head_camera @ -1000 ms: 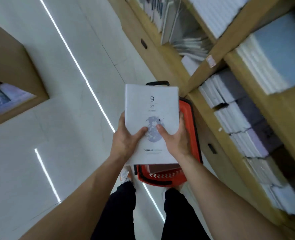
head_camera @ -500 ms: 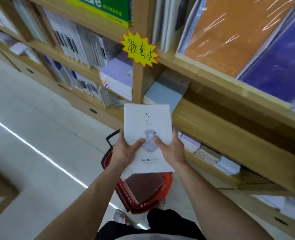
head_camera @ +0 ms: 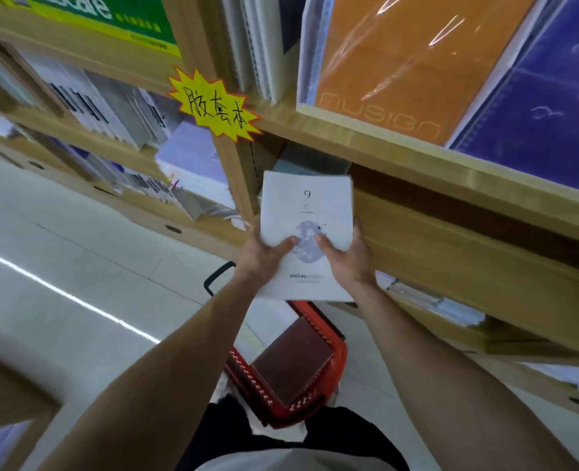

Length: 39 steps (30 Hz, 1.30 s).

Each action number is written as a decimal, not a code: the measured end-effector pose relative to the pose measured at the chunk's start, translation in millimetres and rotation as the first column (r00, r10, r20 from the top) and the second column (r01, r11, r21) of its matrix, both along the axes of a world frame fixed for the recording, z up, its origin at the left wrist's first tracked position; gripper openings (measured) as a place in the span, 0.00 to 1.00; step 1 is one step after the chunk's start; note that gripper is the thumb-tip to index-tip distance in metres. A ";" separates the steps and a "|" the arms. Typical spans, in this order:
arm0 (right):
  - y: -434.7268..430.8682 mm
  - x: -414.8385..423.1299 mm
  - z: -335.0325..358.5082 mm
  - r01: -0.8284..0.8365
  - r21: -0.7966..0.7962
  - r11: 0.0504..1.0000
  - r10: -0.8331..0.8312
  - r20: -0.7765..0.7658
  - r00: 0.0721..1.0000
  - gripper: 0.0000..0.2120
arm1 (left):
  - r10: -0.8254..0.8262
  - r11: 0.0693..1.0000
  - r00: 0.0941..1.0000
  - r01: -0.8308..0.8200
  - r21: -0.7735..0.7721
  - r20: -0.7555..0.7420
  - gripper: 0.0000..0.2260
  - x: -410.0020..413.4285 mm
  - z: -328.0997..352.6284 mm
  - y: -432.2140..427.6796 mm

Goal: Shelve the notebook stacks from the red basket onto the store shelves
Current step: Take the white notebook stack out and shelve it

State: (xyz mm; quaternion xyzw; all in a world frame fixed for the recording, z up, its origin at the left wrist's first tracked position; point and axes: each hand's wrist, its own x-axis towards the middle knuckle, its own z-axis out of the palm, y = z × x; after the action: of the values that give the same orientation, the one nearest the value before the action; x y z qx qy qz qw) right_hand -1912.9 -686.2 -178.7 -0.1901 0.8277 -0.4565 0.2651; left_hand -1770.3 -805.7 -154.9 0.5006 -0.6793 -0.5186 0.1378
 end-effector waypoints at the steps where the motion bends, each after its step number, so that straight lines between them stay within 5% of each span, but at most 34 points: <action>1: -7.2 -2.5 -1.5 0.014 -0.013 1.000 -0.014 -0.003 1.000 0.42 | -0.013 1.000 1.000 0.013 -0.005 0.003 0.33 -4.2 -2.0 -9.2; 6: -42.6 -10.9 -4.5 0.116 -0.037 0.993 -0.116 -0.002 0.993 0.33 | -0.112 0.994 0.993 0.113 -0.011 0.026 0.41 -23.4 -12.3 -59.2; 19: -69.5 -12.4 -30.0 0.223 0.019 0.975 -0.223 0.064 0.973 0.38 | -0.158 0.980 0.987 0.156 0.122 0.003 0.35 -39.0 -36.2 -95.9; 25: -72.9 -8.6 -20.8 0.225 0.101 0.969 -0.233 0.076 0.969 0.48 | -0.036 0.969 0.998 0.049 0.243 -0.059 0.18 0.4 -44.9 -67.3; 29: -62.0 -0.4 -19.1 0.212 0.076 0.974 -0.218 0.083 0.972 0.35 | 0.035 0.983 0.998 -0.025 0.182 -0.055 0.11 0.9 -46.0 -56.9; 39: -57.7 13.2 -20.3 0.145 -0.001 0.989 -0.145 0.033 0.989 0.44 | 0.041 0.995 0.997 -0.034 0.097 -0.069 0.10 -21.1 -33.6 -71.2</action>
State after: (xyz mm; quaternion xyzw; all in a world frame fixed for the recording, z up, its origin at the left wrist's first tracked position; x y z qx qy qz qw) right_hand -1899.6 -744.0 -198.9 -0.1223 0.8341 -0.4792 0.2444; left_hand -1791.4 -876.9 -188.5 0.5004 -0.6388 -0.5656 0.1474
